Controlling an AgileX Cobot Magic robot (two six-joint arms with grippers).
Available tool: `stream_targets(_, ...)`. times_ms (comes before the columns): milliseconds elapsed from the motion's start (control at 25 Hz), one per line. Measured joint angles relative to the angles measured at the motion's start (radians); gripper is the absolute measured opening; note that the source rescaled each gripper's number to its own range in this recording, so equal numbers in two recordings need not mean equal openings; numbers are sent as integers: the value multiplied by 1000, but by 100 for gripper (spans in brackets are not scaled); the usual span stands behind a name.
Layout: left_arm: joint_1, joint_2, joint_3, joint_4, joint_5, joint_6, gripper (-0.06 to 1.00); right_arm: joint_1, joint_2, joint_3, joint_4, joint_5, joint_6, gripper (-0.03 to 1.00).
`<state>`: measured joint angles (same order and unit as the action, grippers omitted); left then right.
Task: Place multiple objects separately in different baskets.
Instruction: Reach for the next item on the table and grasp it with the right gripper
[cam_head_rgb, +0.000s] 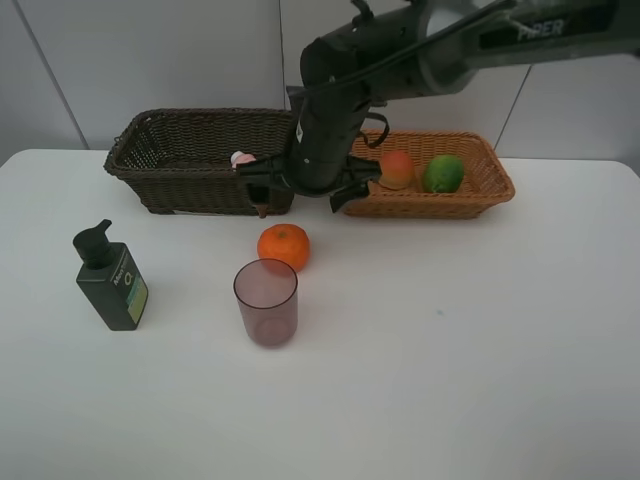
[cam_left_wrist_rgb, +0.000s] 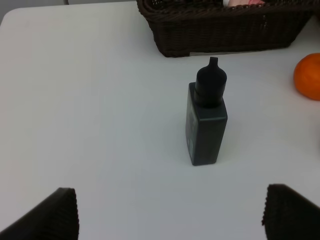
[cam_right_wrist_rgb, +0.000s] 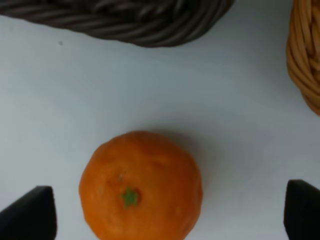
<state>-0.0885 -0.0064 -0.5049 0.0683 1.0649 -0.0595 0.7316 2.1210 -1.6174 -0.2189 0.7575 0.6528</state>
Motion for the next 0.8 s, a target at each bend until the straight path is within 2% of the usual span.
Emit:
stream_targets(480, 0, 0, 0, 0, 0, 0, 96, 24, 80, 0, -69, -71, 35, 98)
stream_targets(800, 0, 0, 0, 0, 0, 0, 96, 50, 92, 0, -71, -112, 35, 98)
